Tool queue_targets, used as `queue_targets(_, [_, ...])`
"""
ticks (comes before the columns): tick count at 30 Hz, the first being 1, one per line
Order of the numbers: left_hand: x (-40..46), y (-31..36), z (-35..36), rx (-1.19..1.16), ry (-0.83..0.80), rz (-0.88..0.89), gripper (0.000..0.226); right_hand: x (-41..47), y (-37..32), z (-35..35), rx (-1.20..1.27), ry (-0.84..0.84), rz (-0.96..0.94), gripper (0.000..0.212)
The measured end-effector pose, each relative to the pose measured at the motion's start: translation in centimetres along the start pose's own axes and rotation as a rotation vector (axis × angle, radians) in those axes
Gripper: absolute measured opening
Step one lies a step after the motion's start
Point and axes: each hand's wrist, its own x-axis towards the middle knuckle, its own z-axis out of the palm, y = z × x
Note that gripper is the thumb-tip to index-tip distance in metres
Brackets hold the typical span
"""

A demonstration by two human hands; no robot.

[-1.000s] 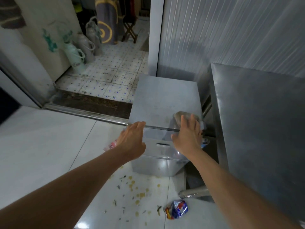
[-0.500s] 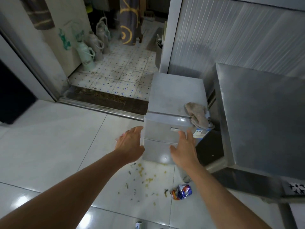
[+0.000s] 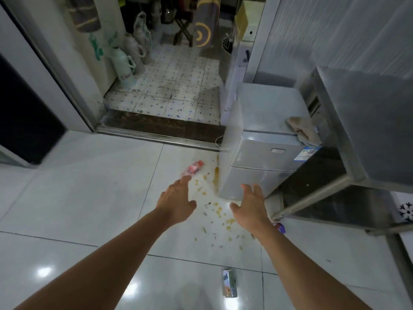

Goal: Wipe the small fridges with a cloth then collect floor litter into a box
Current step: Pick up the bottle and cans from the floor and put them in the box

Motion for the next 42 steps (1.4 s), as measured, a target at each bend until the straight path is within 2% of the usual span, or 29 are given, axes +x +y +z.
queue_targets(7, [3.6,-3.1,-1.2,-0.007,-0.027,-0.033,0.07,3.0,-2.2,2.6,0.017,-0.046,0.023,0.065])
queue_targets(23, [24.4,-5.6,-0.1,0.07,-0.202,-0.099,0.066,22.2,-4.6,8.4,0.131,-0.126,0.098,0.064])
queue_targets(32, [37.1,-12.3,3.9,0.144,-0.306,-0.056,0.065,31.6,-5.0,17.0,0.165,-0.158,0.23,0.064])
queue_targets(42, [53.2,-22.0,13.8,0.198,-0.389,0.018,0.061,42.3,-2.6,30.9,0.19,-0.084,0.422,0.064])
